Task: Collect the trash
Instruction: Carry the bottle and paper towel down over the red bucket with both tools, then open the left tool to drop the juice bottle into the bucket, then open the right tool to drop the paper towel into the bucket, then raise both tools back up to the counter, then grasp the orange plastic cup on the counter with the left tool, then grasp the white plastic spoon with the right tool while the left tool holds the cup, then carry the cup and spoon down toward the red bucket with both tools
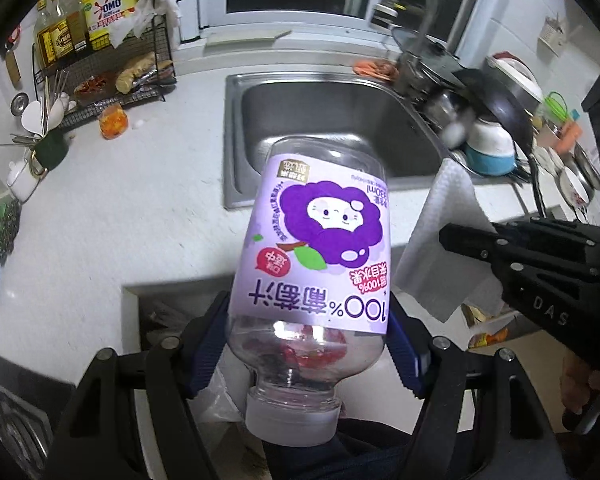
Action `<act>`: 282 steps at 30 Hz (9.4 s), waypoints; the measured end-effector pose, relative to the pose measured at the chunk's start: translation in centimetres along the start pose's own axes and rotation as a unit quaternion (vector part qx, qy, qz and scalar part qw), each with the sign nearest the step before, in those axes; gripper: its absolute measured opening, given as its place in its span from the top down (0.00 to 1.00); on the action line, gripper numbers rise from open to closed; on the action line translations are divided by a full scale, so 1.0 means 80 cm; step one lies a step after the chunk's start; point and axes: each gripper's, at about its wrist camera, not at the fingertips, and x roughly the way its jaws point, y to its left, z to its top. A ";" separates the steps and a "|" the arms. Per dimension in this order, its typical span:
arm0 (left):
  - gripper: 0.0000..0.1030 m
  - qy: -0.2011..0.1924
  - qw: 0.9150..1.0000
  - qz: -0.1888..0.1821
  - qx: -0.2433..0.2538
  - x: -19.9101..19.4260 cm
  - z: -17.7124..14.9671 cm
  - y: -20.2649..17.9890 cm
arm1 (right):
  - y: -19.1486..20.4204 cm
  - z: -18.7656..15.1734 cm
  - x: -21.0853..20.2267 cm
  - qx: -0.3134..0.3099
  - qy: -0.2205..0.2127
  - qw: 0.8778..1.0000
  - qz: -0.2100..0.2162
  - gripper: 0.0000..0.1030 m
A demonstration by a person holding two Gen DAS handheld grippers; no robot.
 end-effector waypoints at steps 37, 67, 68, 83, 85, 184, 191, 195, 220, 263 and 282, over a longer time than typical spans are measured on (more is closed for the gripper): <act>0.32 0.186 0.979 -0.073 0.030 0.433 -0.215 -0.039 | -0.122 -0.256 0.345 0.112 0.135 0.983 -0.053 0.94; 0.00 0.190 0.981 0.004 -0.035 0.452 -0.232 0.015 | -0.110 -0.269 0.416 0.050 0.176 0.983 -0.007 0.92; 0.00 0.191 0.981 0.005 -0.039 0.451 -0.233 0.019 | -0.107 -0.269 0.420 0.043 0.176 0.983 -0.012 0.90; 0.00 0.163 0.985 0.025 -0.049 0.390 -0.229 0.029 | -0.082 -0.253 0.394 0.001 0.148 0.988 -0.036 0.22; 0.00 0.156 0.986 0.026 -0.048 0.367 -0.222 0.030 | -0.076 -0.247 0.378 -0.003 0.149 0.988 -0.026 0.21; 0.00 0.103 0.981 0.099 -0.134 0.241 0.355 0.492 | 0.111 0.421 0.381 -0.080 0.106 0.990 -0.048 0.00; 0.00 0.118 0.980 0.090 -0.134 0.271 0.358 0.504 | 0.104 0.427 0.405 -0.075 0.121 0.989 -0.047 0.00; 0.00 0.124 0.979 0.083 -0.137 0.284 0.355 0.509 | 0.102 0.427 0.412 -0.074 0.126 0.988 -0.046 0.00; 0.38 0.120 0.964 0.081 -0.222 0.229 0.251 0.493 | 0.155 0.405 0.438 -0.223 0.171 0.957 0.068 0.06; 0.38 0.134 0.948 0.100 -0.269 0.259 0.222 0.494 | 0.288 0.328 0.502 -0.445 0.136 0.875 0.131 0.74; 0.38 0.050 0.988 0.065 -0.134 0.150 0.247 0.362 | 0.227 0.274 0.303 -0.283 0.061 0.954 0.078 0.74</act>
